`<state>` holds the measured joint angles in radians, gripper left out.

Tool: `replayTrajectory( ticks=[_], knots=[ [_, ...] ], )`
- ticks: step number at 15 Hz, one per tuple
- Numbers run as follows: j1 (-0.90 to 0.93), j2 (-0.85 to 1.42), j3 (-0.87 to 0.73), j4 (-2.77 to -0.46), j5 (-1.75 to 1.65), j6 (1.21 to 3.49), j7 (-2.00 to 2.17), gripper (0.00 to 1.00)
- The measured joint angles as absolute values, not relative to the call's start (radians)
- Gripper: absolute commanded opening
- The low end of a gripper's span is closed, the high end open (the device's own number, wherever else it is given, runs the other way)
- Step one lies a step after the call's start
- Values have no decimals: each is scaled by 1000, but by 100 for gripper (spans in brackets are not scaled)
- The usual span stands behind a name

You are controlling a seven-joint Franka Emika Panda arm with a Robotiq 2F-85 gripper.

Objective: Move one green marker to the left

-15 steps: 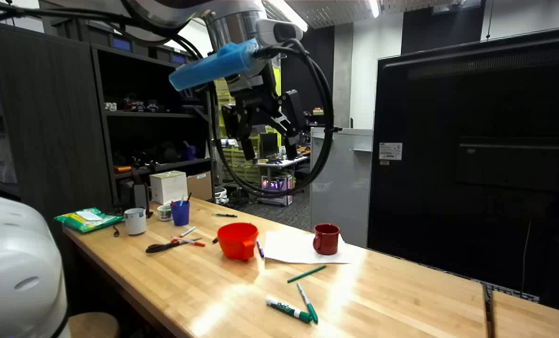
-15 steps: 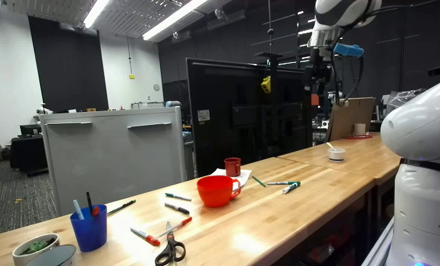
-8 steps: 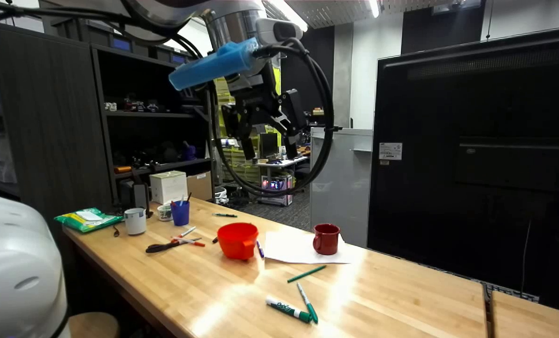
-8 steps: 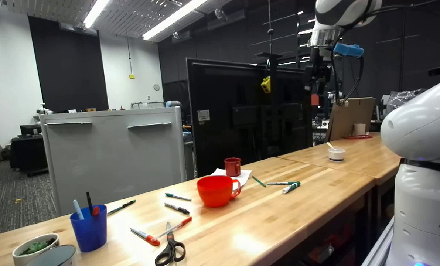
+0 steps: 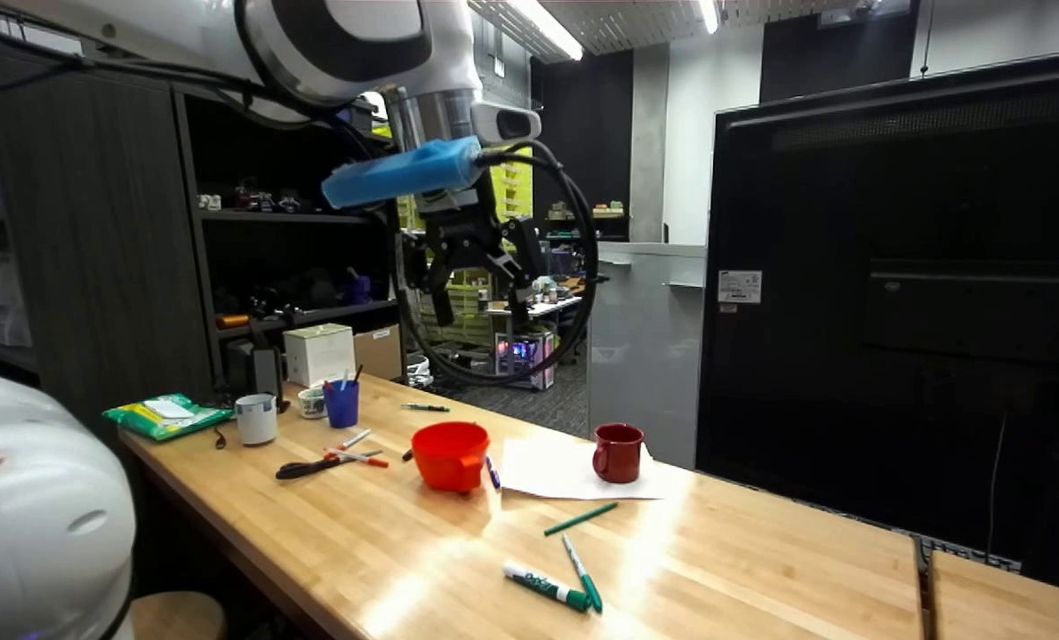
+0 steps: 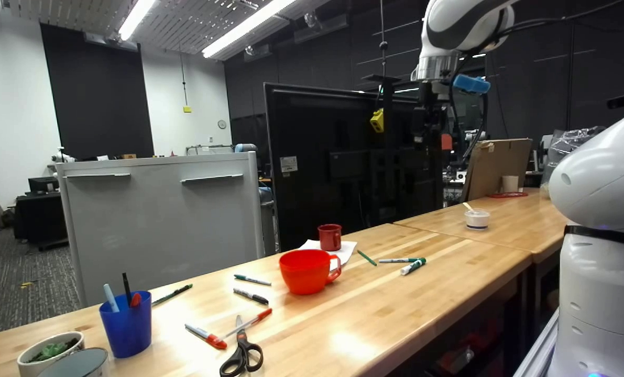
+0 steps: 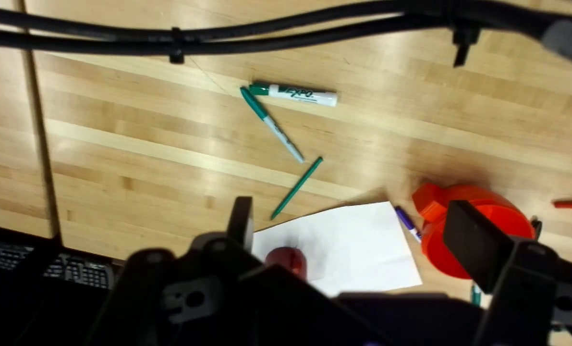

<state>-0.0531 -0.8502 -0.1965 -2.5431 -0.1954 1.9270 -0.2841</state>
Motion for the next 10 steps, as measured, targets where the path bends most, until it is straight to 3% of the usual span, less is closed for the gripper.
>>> replayTrajectory(
  ticks=[4,10],
  knots=[
    [55,-755,-139,-2577,-152,1984,-282,100],
    [55,-618,-107,-2629,-160,2081,-272,100]
  ],
)
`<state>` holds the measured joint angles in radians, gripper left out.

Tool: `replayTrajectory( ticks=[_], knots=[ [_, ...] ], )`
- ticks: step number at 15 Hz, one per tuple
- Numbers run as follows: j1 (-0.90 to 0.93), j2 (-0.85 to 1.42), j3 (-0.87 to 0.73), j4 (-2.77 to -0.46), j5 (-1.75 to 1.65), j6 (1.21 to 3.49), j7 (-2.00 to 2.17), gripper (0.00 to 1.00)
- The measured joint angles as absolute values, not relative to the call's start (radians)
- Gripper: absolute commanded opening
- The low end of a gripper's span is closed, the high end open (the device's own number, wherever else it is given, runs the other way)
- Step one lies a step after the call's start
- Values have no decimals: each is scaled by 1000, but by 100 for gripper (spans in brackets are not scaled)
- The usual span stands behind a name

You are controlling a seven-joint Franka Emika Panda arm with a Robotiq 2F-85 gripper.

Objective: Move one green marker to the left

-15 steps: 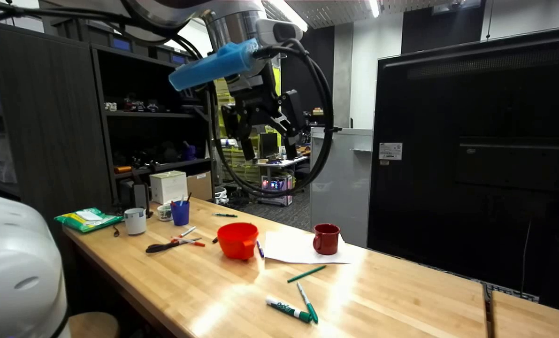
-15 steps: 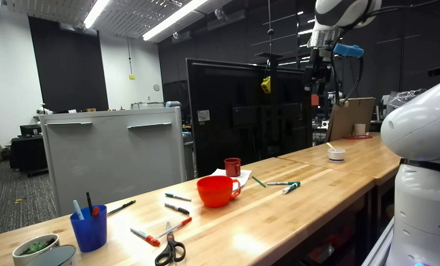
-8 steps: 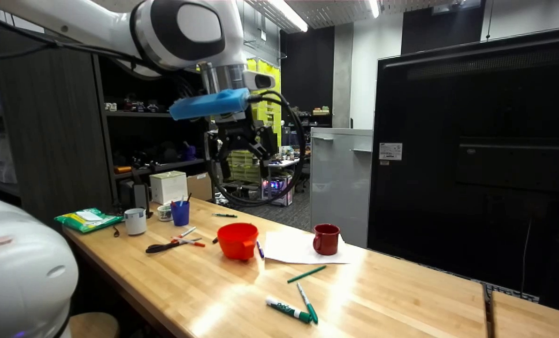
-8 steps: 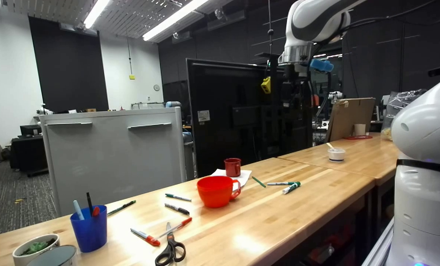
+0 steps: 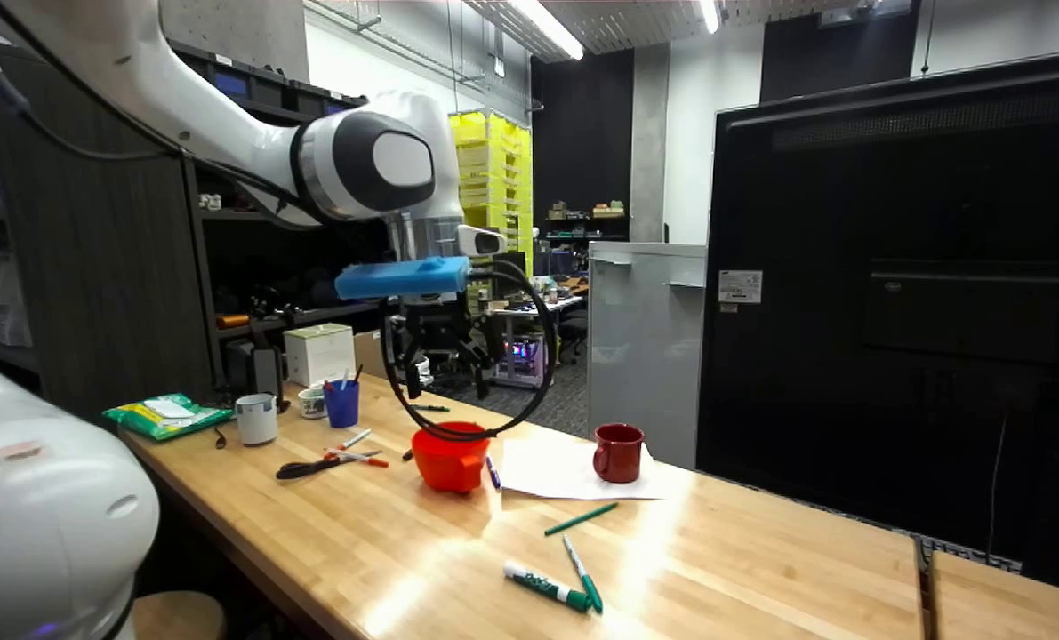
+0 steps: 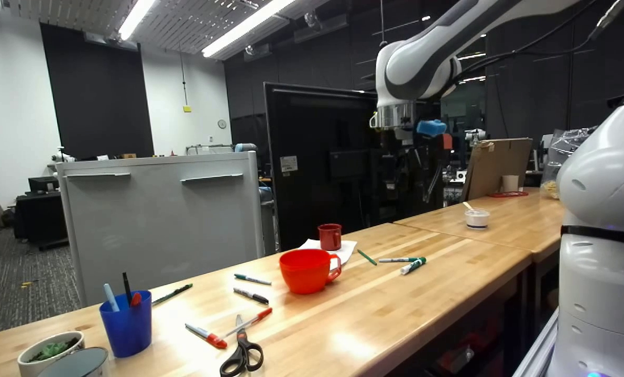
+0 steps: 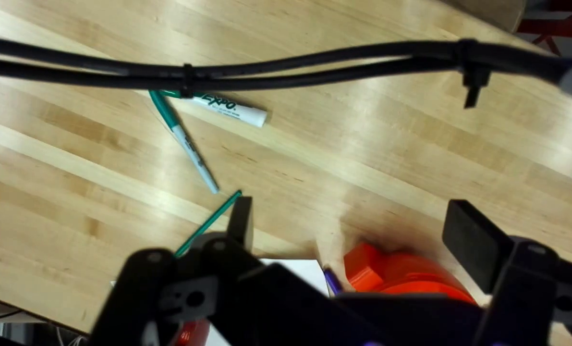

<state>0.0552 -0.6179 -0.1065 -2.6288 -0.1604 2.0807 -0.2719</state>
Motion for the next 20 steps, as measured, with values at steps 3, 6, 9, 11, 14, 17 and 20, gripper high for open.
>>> replayTrajectory(
  ticks=[3,6,9,11,14,17,20],
  knots=[
    [55,-579,-106,-2672,-214,2170,-335,100],
    [55,-558,-103,-2698,-258,2210,-372,100],
    [55,-554,-98,-2700,-260,2214,-381,100],
    [55,-554,-98,-2700,-260,2214,-382,100],
    [55,-554,-98,-2700,-260,2214,-383,100],
    [55,-553,-99,-2700,-259,2213,-389,100],
    [56,-532,-117,-2701,-259,2205,-490,100]
  ],
)
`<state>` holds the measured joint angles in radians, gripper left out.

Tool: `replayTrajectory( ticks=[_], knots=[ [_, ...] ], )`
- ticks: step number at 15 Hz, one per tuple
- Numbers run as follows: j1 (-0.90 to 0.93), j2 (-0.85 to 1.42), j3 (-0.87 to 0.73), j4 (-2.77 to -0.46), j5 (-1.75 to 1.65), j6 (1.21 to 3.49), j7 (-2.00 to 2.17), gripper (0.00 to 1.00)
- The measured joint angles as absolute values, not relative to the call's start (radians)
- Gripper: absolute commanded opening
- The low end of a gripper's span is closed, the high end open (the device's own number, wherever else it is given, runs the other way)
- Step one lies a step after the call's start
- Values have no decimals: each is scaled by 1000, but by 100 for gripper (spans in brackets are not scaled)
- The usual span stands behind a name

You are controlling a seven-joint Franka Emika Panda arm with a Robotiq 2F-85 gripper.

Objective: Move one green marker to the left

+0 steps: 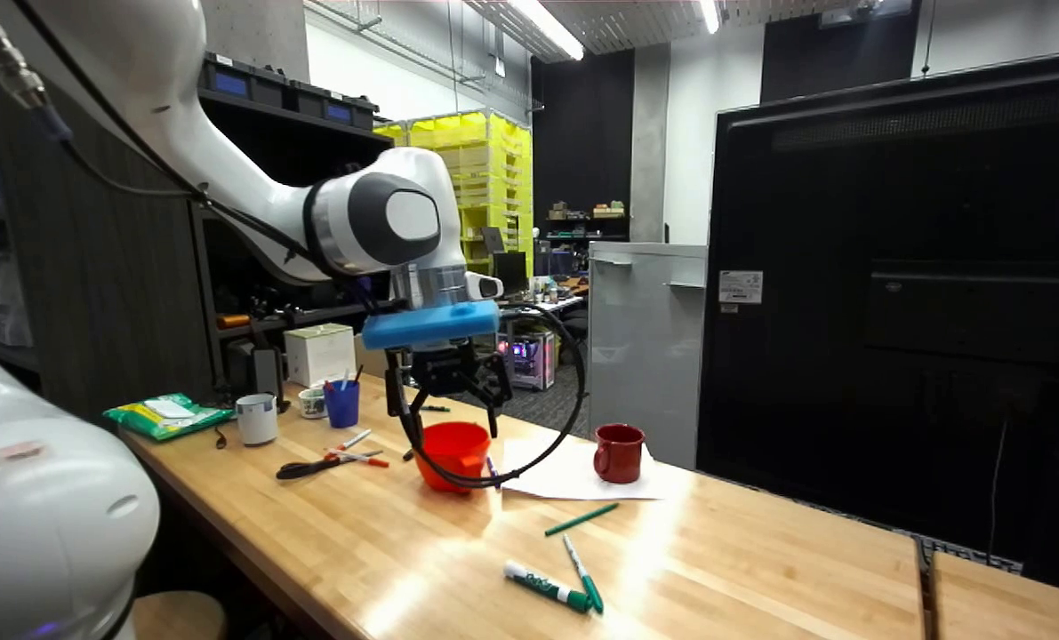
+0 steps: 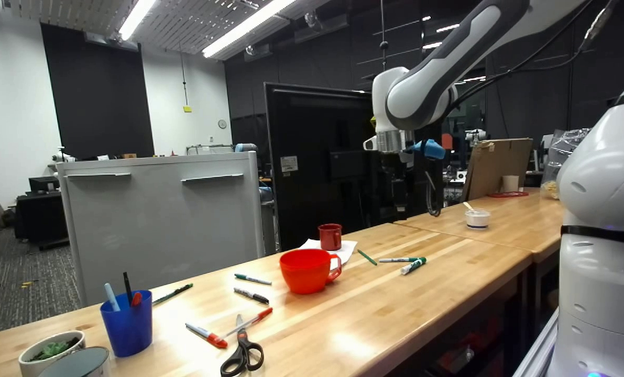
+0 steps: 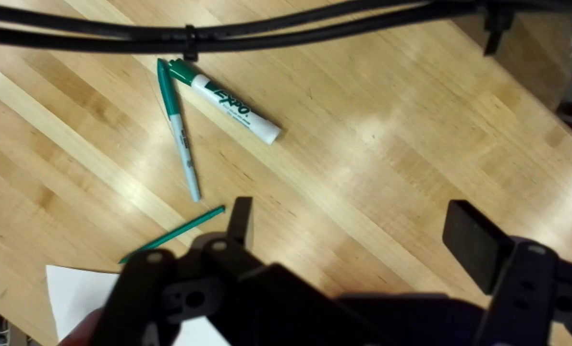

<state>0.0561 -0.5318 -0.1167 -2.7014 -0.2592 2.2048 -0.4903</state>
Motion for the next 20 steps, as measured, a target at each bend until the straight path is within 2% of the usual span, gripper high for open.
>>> replayTrajectory(
  ticks=[7,20],
  knots=[
    [43,-430,-240,-2697,-262,2204,-964,100],
    [-28,-165,-242,-2621,-264,2415,-1375,100]
  ],
)
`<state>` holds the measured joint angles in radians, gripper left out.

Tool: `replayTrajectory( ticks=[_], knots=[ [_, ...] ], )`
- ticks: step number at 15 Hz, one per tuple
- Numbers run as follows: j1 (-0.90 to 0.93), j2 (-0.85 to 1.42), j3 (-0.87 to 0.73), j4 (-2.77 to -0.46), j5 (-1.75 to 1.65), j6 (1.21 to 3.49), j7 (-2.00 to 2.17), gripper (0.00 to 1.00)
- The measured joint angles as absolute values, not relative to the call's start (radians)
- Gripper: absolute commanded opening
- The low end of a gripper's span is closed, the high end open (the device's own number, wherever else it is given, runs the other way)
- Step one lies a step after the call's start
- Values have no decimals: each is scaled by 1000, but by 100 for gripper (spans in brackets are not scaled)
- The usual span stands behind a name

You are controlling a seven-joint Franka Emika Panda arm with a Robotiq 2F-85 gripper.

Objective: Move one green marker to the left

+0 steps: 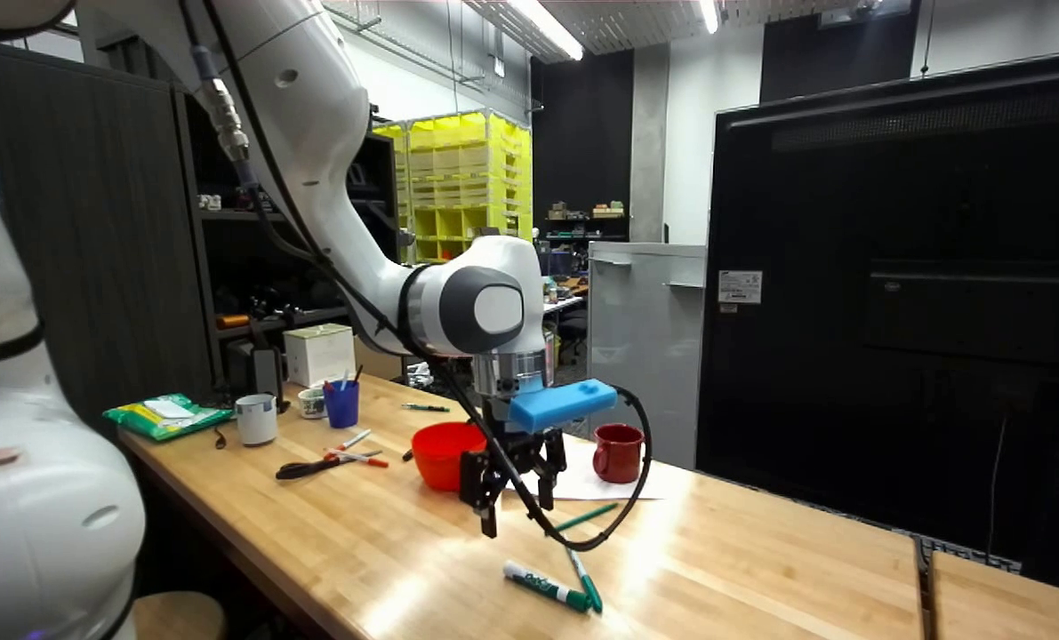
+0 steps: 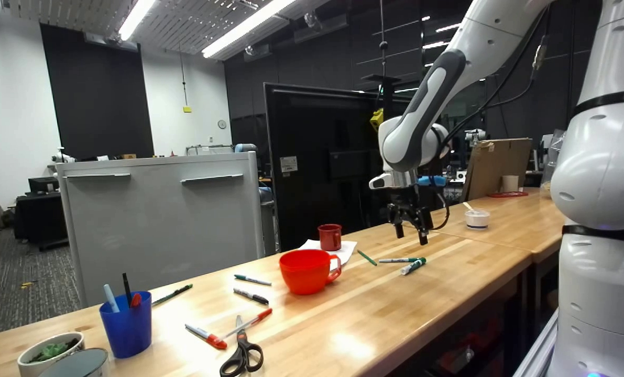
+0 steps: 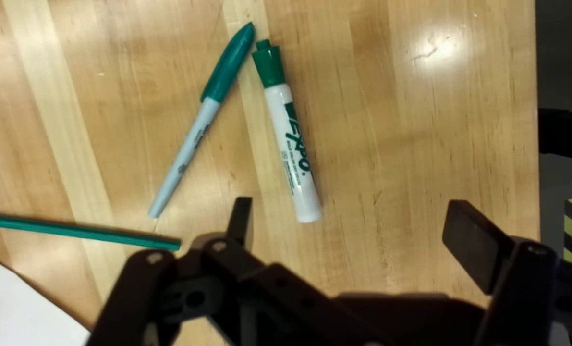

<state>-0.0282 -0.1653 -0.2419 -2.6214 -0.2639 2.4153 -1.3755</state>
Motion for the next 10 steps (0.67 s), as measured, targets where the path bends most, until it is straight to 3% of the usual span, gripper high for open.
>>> replayTrajectory(
  ticks=[10],
  knots=[
    [-62,-25,-212,-2553,-225,2448,-1509,100]
  ],
)
